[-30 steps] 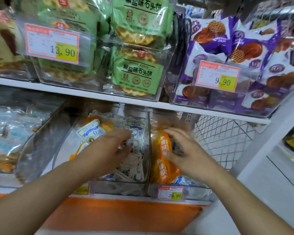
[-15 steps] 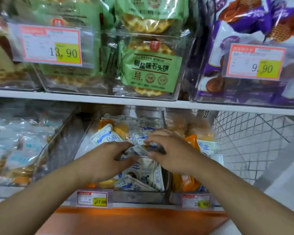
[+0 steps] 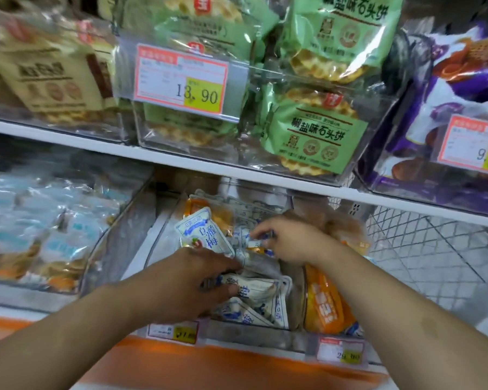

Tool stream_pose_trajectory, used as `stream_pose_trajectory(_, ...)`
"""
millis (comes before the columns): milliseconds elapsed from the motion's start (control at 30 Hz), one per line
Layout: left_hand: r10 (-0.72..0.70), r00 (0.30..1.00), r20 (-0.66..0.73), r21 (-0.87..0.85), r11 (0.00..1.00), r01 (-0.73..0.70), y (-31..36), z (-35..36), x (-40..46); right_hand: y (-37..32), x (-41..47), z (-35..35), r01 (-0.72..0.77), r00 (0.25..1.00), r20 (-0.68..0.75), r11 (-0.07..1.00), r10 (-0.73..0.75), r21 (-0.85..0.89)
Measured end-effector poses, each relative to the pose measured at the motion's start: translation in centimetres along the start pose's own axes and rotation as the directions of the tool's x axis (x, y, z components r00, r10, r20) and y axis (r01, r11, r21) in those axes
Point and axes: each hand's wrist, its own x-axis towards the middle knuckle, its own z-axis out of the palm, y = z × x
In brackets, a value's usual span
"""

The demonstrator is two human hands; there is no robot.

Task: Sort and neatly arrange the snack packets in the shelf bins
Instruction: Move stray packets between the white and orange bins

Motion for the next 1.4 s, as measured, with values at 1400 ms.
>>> stream_pose_trajectory(1400, -0.113, 0.991, -0.069, -0.003, 0.994, 0.114, 2.6, 1.3, 0.6, 7.6, -14.5, 0.0, 0.041, 0.576, -0.519, 0.611, 0.632, 0.79)
